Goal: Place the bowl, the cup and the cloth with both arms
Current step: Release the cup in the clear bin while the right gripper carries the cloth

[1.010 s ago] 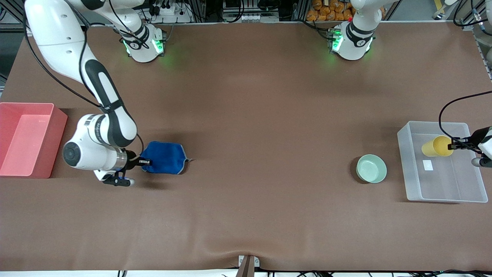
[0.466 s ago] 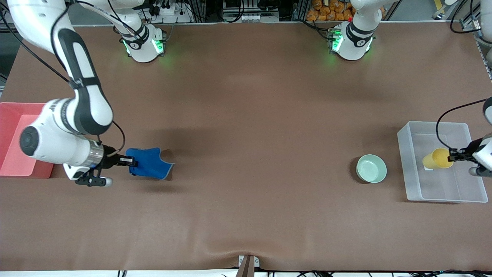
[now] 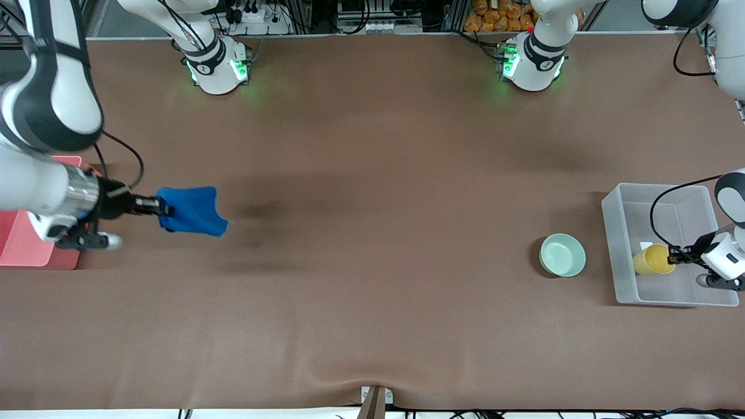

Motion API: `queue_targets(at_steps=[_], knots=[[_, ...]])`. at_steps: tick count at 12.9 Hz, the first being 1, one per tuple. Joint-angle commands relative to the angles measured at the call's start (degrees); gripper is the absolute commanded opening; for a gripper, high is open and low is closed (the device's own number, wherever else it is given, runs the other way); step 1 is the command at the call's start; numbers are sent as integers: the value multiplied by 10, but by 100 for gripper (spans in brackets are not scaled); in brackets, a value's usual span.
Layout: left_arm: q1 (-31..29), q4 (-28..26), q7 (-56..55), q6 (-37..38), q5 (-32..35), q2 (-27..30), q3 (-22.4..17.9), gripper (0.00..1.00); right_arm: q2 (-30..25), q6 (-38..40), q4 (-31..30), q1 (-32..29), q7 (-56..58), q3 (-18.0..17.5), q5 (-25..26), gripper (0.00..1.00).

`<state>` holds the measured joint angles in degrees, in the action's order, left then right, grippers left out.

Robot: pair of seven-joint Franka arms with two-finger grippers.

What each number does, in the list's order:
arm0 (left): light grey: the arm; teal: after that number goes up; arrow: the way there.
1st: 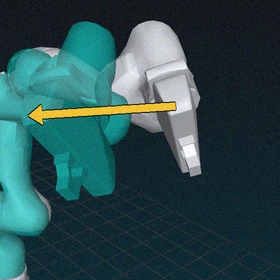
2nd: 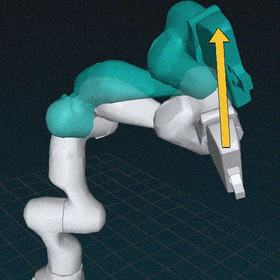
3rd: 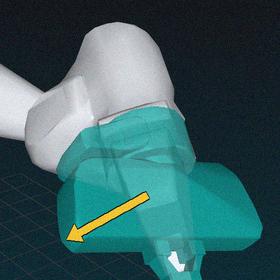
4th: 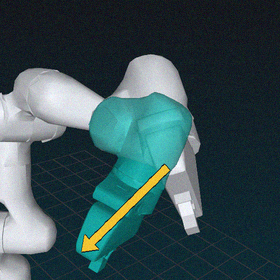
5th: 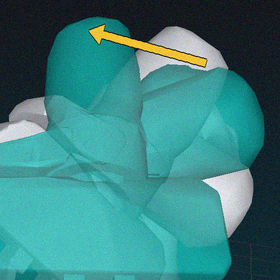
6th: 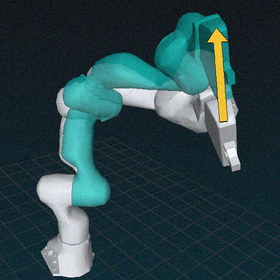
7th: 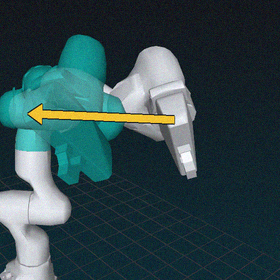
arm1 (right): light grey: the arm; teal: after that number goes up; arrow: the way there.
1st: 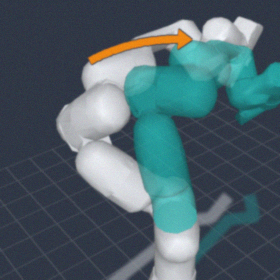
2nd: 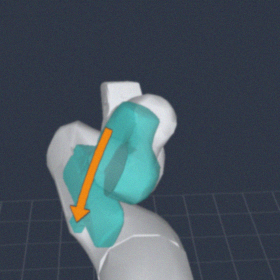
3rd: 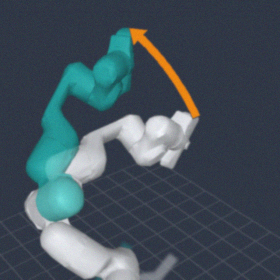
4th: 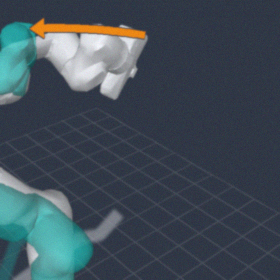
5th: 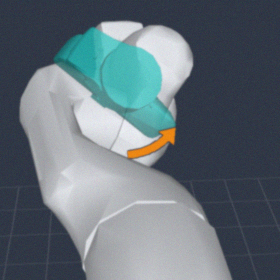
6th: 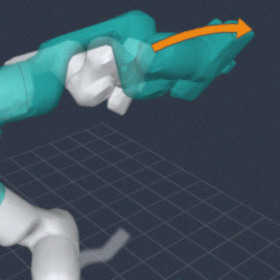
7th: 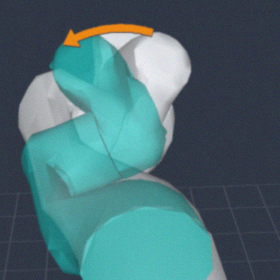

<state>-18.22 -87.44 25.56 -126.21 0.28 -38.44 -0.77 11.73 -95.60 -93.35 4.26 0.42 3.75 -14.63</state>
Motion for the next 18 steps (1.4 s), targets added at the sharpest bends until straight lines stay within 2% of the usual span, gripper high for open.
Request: queue_targets(at_steps=[1, 3, 5, 7, 9, 12, 14, 16, 18], knots=[[1, 29, -1, -5, -8, -25, 2, 0, -71, 51, -15, -7, 4, -3, 88, 0], [1, 29, -1, -12, -9, -25, 2, 0, -99, 96, -12, -46, 71, 10, 106, 0], [7, 32, 0, -13, -8, -30, 2, 0, -101, 122, 2, -100, 154, 18, 141, 0], [12, 33, 4, -13, -7, -31, 2, 39, -93, 125, 17, -144, 232, 18, 205, 0], [14, 34, 7, -13, -6, -30, 2, 49, -80, 121, 21, -185, 262, 18, 243, 0], [18, 45, 7, 9, 17, -11, -1, 52, -38, 67, 25, -225, 291, 18, 268, 0], [19, 59, 7, 61, 34, 2, -1, 52, -2, 32, 31, -232, 306, 19, 298, 0], [27, 77, -1, 113, 28, 12, 2, 53, 26, -19, 33, -256, 331, 19, 304, 0], [55, 78, -57, 140, 26, 33, 2, 52, 51, -43, 38, -277, 352, 19, 305, 0]])
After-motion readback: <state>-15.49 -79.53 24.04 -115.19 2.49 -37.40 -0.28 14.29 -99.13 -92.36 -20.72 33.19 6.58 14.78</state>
